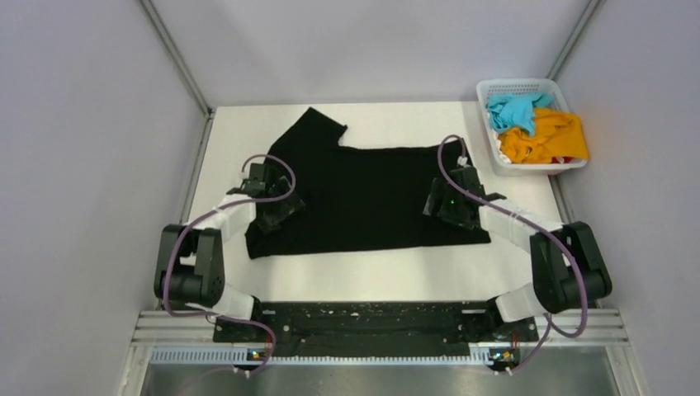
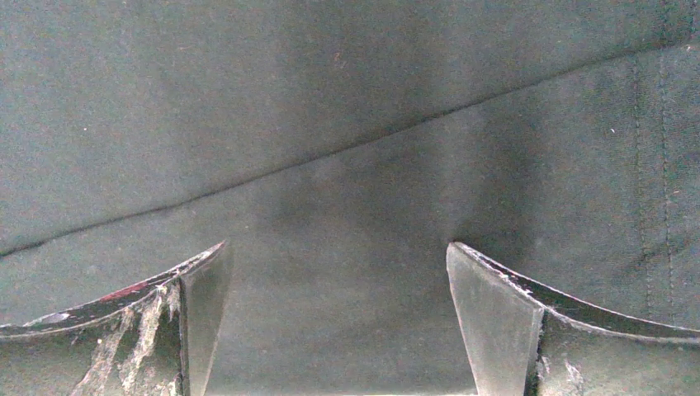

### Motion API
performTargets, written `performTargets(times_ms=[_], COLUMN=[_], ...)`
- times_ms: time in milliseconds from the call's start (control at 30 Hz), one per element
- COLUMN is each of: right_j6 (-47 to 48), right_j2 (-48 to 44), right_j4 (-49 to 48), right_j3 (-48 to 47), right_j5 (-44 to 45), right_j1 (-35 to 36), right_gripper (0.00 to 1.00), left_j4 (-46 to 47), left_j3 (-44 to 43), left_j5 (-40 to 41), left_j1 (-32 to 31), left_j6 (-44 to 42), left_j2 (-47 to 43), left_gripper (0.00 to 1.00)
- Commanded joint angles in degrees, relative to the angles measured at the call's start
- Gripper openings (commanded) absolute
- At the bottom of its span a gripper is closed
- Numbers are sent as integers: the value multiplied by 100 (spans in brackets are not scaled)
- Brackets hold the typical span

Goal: Fold and stack the t-shirts
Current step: Fold the flattened tshirt in 1/3 of the way

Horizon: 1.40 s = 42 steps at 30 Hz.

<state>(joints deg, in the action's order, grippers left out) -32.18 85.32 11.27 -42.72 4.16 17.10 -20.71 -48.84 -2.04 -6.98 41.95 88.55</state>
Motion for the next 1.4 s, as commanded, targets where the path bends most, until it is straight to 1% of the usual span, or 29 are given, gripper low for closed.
performTargets(times_ms=[0, 167, 333, 400, 500, 600, 667, 800, 900, 1000, 1067, 1133, 1167, 1200, 1267, 1333, 1367], right_j6=[-346, -578, -701, -699, -670, -620, -579, -483, -334, -373, -308, -263, -262, -265, -274, -278, -286], right_j2=[-630, -1334, -1783, -1870, -1987, -2044, -2069, -2222, -2317, -2299, -2265, -2219, -2177, -2131, -1988, -1774, -1689], right_j4=[1545, 1943, 2349, 2415, 2410, 2290, 2181, 1932, 1780, 1743, 1589, 1391, 1292, 1205, 1093, 1027, 988], right_j3=[689, 1138, 1314, 1296, 1194, 1034, 835, 228, -146, -407, -495, -525, -522, -531, -571, -627, -633], right_j5=[-378, -837, -822, -767, -748, -537, -436, -434, 23, 630, 679, 678, 675, 669, 604, 544, 534], right_j1=[65, 109, 144, 140, 141, 143, 144, 144, 137, 105, 32, -15, -36, -60, -128, -184, -201], right_gripper=[99, 99, 99, 99, 99, 99, 99, 99, 99, 99, 99, 99, 99, 99, 99, 99, 99], left_j4=[-954, -1079, -1459, -1699, -1895, -1768, -1582, -1388, -1019, -589, -513, -661, -781, -935, -1193, -1399, -1494], left_j3=[890, 1191, 1363, 1402, 1400, 1279, 1009, 10, -706, -1361, -2091, -2958, -3478, -4035, -5065, -6068, -6584], left_j5=[134, 150, 154, 386, 465, 506, 533, 506, 417, 401, 343, 246, 237, -8, -72, -149, -69], left_j1=[17, -20, -117, -119, -119, -119, -119, -120, -119, -119, -119, -119, -115, -120, -119, -127, -128], left_j6=[475, 601, 800, 856, 854, 801, 704, 405, 42, -370, -642, -966, -1125, -1293, -1671, -2268, -2479], left_j2=[-722, -1129, -1631, -1894, -2213, -2329, -2248, -1920, -1677, -1210, -529, 209, 648, 1057, 1910, 2797, 3183], left_gripper=[99, 99, 99, 99, 99, 99, 99, 99, 99, 99, 99, 99, 99, 99, 99, 99, 99])
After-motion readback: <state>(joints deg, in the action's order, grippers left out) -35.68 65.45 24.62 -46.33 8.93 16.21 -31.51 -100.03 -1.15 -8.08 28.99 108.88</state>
